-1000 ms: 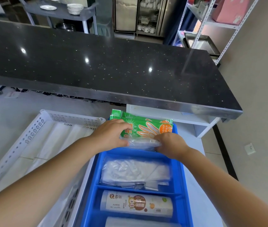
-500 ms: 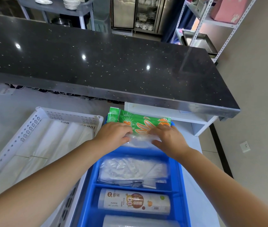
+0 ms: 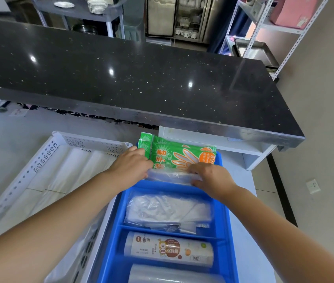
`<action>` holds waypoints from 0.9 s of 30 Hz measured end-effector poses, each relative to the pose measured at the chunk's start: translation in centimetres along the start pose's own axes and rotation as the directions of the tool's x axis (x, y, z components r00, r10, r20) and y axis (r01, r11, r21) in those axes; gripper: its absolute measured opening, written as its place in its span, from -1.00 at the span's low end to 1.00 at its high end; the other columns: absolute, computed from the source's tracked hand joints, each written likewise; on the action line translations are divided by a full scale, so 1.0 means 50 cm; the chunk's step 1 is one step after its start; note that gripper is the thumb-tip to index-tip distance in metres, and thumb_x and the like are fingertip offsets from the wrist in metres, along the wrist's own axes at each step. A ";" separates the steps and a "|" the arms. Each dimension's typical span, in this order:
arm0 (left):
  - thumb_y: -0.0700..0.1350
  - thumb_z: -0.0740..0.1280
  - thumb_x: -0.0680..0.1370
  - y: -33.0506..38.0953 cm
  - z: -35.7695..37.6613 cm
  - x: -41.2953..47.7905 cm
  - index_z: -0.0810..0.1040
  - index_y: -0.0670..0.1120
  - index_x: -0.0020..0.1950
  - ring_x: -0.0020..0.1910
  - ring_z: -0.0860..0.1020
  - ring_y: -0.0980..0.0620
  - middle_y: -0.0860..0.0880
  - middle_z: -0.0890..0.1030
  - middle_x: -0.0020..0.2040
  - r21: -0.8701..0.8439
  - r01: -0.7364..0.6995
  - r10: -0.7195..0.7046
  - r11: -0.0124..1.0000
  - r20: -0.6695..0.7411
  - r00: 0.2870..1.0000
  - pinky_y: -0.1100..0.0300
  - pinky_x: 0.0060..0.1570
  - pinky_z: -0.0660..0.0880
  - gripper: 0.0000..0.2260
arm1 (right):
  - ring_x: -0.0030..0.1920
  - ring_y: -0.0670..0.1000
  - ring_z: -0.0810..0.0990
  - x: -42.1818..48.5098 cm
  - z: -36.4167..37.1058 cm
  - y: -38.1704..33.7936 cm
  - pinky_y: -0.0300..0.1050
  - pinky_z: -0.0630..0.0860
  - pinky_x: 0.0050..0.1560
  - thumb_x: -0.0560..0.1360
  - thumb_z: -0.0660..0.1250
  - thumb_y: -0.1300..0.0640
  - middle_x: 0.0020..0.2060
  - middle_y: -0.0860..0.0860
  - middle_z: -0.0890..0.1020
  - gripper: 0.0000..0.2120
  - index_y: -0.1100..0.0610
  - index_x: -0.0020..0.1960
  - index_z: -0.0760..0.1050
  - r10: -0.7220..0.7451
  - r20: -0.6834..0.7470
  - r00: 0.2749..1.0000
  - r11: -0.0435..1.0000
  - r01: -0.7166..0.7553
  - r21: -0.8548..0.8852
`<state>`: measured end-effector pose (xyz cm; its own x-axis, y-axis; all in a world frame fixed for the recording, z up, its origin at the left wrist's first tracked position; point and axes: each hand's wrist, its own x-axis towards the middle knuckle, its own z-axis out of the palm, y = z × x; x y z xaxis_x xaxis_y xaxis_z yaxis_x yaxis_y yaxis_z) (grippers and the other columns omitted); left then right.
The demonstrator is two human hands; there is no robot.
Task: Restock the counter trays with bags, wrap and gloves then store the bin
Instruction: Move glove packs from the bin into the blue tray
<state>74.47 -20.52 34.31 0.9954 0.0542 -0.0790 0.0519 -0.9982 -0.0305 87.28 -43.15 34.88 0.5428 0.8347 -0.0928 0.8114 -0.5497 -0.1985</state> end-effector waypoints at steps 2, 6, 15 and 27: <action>0.00 0.35 0.45 -0.013 -0.003 -0.006 0.54 -0.01 -0.17 -0.04 0.36 -0.02 0.05 0.38 -0.22 -0.068 0.049 -0.047 0.996 0.032 0.998 0.10 0.09 0.36 -0.90 | 0.11 0.14 0.54 -0.011 -0.012 0.008 -0.01 0.52 0.03 0.47 0.34 0.01 0.19 0.03 0.56 -0.61 -0.02 0.28 0.41 -0.009 0.017 1.000 0.998 0.010 -0.066; 0.06 0.38 0.41 -0.013 -0.031 -0.018 0.50 0.06 0.18 0.16 0.42 -0.02 0.03 0.55 0.06 -0.175 0.070 -0.061 0.982 0.057 0.997 0.12 0.18 0.30 -0.65 | 0.21 0.11 0.45 -0.021 -0.035 0.021 -0.04 0.38 0.17 0.42 0.37 -0.09 0.19 0.02 0.55 -0.55 0.00 0.28 0.43 -0.057 -0.047 0.997 0.994 0.053 -0.095; -0.18 0.22 0.52 0.068 -0.034 -0.011 0.53 -0.04 0.07 -0.05 0.51 -0.08 -0.05 0.55 -0.03 -0.201 0.150 -0.148 0.968 0.026 0.989 0.18 -0.28 0.27 -0.82 | -0.05 0.19 0.56 -0.012 -0.011 -0.002 -0.08 0.42 -0.22 0.50 0.22 0.08 -0.06 0.10 0.63 -0.84 0.10 -0.03 0.54 0.020 -0.066 0.998 0.997 -0.025 -0.069; -0.12 0.41 0.40 0.027 -0.039 -0.056 0.43 0.02 0.30 0.28 0.38 -0.01 0.04 0.45 0.31 -0.418 0.297 -0.394 0.858 -0.166 0.904 0.09 0.16 0.39 -0.53 | -0.07 0.21 0.56 -0.032 -0.006 0.037 -0.05 0.49 -0.15 0.43 0.32 0.03 -0.05 0.11 0.65 -0.79 0.07 0.03 0.55 -0.025 -0.084 0.996 1.000 0.023 -0.020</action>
<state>71.89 -22.08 36.42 0.8929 0.4376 0.1061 0.3738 -0.8517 0.3672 87.98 -45.52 34.94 0.5387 0.8425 -0.0052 0.8281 -0.5307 -0.1809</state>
